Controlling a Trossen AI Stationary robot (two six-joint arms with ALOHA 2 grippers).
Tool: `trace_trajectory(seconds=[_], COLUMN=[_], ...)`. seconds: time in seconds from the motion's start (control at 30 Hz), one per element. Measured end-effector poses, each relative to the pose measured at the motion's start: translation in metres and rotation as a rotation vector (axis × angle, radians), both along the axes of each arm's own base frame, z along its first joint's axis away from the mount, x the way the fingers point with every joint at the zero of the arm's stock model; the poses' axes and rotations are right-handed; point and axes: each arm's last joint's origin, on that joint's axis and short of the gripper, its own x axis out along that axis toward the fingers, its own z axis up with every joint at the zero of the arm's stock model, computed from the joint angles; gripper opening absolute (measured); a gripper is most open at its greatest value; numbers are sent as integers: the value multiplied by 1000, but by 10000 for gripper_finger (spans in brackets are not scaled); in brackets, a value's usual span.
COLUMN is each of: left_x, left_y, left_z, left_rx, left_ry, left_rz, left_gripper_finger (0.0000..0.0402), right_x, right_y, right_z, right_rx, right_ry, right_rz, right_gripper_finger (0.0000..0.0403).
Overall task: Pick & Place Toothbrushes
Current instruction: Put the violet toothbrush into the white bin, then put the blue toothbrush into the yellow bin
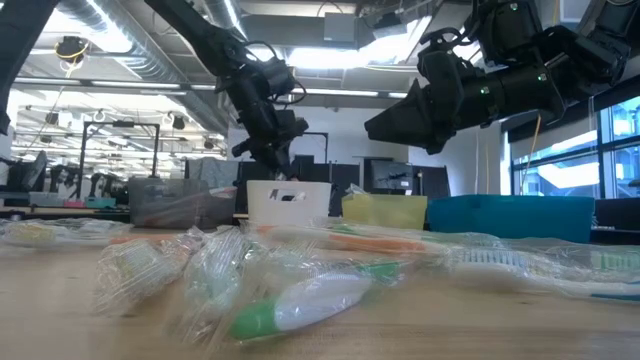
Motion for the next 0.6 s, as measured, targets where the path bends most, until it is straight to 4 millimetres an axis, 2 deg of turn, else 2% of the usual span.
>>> trace_trajectory(seconds=[0.6], left_x=[0], left_y=[0], left_z=[0], left_rx=[0], left_ry=[0], left_rz=[0], left_gripper_finger=[170], right_x=[0], right_y=[1], right_z=[-1], right_rx=[-3], right_ry=[8], right_rz=[39], right_gripper_finger=[184])
